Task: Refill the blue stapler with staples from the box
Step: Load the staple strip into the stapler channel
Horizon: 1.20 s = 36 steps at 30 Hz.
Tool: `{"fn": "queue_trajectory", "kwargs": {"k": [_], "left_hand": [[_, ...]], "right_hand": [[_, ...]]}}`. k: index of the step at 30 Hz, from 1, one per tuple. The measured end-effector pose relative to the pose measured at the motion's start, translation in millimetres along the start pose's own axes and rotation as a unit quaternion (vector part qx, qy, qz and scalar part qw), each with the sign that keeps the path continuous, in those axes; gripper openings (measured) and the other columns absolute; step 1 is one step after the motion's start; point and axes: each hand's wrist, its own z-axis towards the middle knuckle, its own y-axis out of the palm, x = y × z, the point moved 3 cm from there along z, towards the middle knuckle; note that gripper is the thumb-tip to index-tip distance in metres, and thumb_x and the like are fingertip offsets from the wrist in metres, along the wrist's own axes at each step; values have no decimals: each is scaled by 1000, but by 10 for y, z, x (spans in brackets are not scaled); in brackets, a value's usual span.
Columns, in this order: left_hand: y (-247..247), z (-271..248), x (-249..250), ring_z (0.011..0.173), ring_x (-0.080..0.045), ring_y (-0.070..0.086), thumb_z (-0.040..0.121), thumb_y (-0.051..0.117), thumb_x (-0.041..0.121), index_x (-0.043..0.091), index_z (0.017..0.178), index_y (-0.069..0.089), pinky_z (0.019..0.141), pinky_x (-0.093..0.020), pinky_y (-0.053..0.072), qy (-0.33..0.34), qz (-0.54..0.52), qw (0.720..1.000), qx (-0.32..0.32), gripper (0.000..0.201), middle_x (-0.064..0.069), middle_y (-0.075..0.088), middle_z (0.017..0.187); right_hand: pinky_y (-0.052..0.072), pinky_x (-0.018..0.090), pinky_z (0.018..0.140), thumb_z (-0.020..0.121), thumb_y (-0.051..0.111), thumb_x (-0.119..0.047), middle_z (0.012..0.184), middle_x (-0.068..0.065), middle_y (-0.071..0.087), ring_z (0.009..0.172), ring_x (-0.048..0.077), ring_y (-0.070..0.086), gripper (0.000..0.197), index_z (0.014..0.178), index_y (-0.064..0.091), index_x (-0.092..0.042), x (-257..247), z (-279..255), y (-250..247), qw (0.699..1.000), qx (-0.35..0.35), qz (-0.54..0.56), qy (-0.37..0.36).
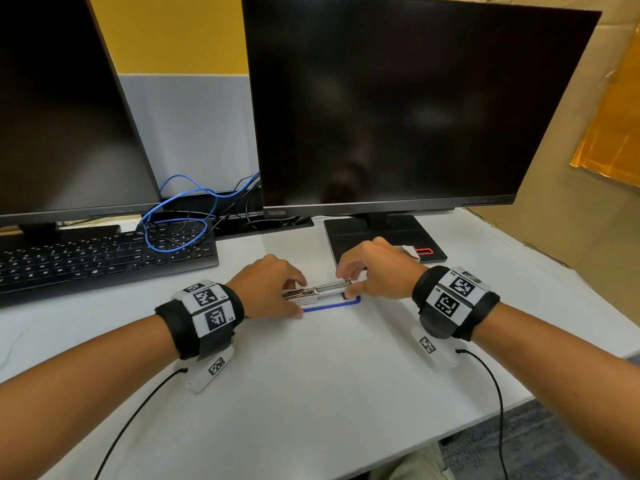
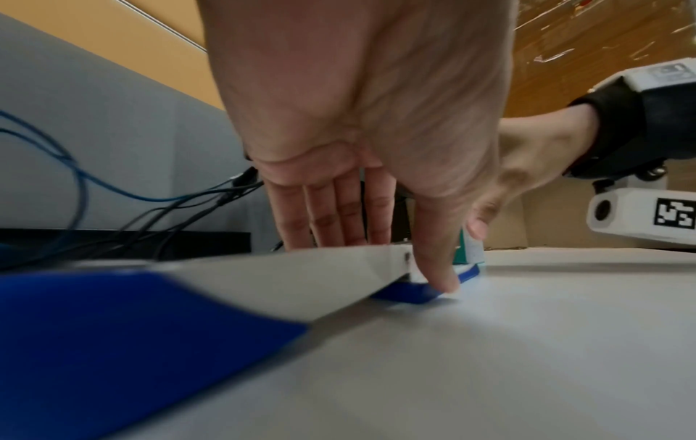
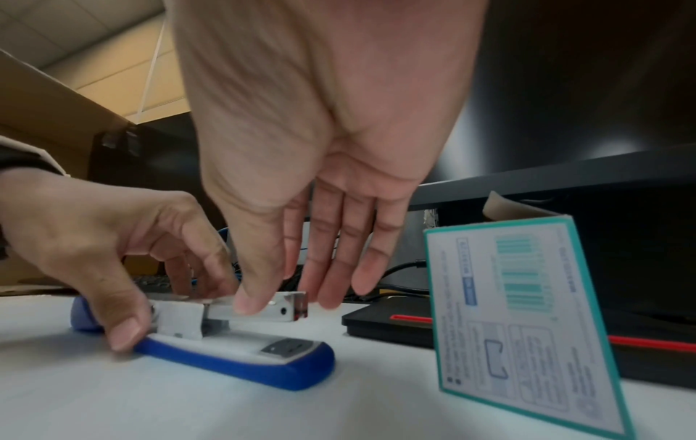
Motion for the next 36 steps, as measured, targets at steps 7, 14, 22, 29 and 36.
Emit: {"fn": "queue_trajectory", "kwargs": {"k": [7,14,22,29,36], "left_hand": [[-148,-341,-479,85,-10,62,73,74,50,36,104,75,78,-39,57,-45,28,998,-23,34,12,74,92],[-136,-570,-674,79,-12,64,79,73,42,32,102,74,77,-37,55,-49,0,999,-7,24,10,74,89],[-107,-598,-666,79,-11,61,82,71,39,32,107,74,76,-33,53,-46,3,999,17,26,10,73,93],[-330,-593,-663,79,-13,62,75,81,28,26,99,75,75,-25,50,-20,-70,994,82,25,8,72,88],[-476,-460,-511,85,-13,66,67,86,36,30,103,69,91,-46,55,-22,-150,978,146,40,16,65,91]], "right_hand": [[52,40,95,87,72,-31,101,-3,75,89,10,55,23,109,76,-23,-16,21,139,999,-19,-25,14],[55,24,76,90,69,-27,103,0,74,86,14,68,24,113,68,-24,-115,-54,162,1000,-29,1,-1],[55,29,85,93,64,-29,114,3,70,91,15,63,35,128,67,-28,-154,-73,180,997,-51,-46,-34],[54,30,89,93,65,-26,112,2,70,94,16,63,35,128,67,-28,-156,-80,163,997,-57,-34,-42],[47,24,89,94,63,-26,112,2,70,90,11,58,33,126,68,-23,-173,-70,149,997,-60,-26,-41]]}}
